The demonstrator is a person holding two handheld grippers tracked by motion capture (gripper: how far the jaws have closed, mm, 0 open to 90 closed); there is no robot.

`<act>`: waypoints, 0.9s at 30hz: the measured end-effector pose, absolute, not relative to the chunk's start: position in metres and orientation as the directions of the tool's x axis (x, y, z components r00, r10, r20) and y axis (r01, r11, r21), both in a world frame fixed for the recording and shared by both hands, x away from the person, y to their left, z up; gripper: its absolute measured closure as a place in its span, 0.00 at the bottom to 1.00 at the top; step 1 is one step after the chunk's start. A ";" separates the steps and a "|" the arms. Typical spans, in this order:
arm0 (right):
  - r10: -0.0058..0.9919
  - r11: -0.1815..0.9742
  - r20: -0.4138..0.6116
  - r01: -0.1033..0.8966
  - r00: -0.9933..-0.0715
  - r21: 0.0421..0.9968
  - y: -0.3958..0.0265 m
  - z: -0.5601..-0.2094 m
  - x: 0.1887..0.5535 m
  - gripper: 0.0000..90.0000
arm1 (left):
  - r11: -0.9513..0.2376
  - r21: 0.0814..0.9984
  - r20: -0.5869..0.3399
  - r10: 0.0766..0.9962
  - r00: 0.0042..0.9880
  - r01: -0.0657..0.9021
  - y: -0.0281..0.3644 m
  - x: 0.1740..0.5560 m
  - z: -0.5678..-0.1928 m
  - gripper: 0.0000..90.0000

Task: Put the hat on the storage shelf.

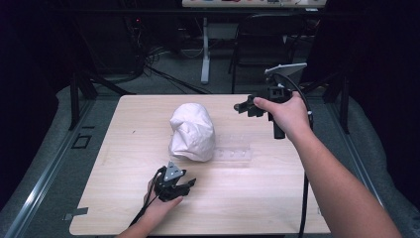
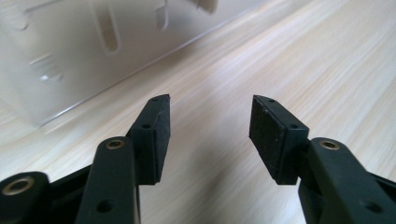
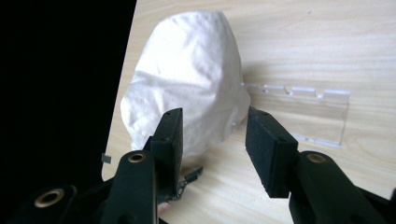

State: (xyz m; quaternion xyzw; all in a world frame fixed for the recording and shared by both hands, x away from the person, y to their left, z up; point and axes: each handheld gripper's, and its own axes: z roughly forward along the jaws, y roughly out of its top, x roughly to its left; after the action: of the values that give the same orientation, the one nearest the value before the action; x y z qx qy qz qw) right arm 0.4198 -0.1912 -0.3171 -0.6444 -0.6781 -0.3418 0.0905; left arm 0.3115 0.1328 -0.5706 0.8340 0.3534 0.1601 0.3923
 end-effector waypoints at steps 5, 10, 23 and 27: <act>0.828 -0.039 0.532 0.928 -0.178 0.370 -0.190 -0.324 0.412 0.62 | -0.441 0.759 -0.015 0.723 0.690 0.479 0.150 0.307 -0.567 0.52; 0.843 -0.005 0.491 0.909 -0.221 0.418 -0.190 -0.333 0.402 0.55 | -0.441 0.769 0.004 0.727 0.686 0.463 0.173 0.302 -0.562 0.52; 0.878 0.054 0.408 0.898 -0.251 0.437 -0.192 -0.370 0.385 0.52 | -0.365 0.775 -0.055 0.774 0.630 0.516 0.193 0.317 -0.570 0.52; 0.868 0.058 0.426 0.903 -0.257 0.425 -0.192 -0.387 0.378 0.51 | -0.361 0.774 -0.057 0.778 0.625 0.520 0.194 0.320 -0.572 0.52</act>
State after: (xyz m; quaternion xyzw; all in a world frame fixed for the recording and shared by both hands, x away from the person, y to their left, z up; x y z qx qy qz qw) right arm 0.3775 -0.1918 -0.3870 -0.6091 -0.7269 -0.3160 0.0279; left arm 0.3197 0.1943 -0.5724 0.8089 0.4013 0.1620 0.3980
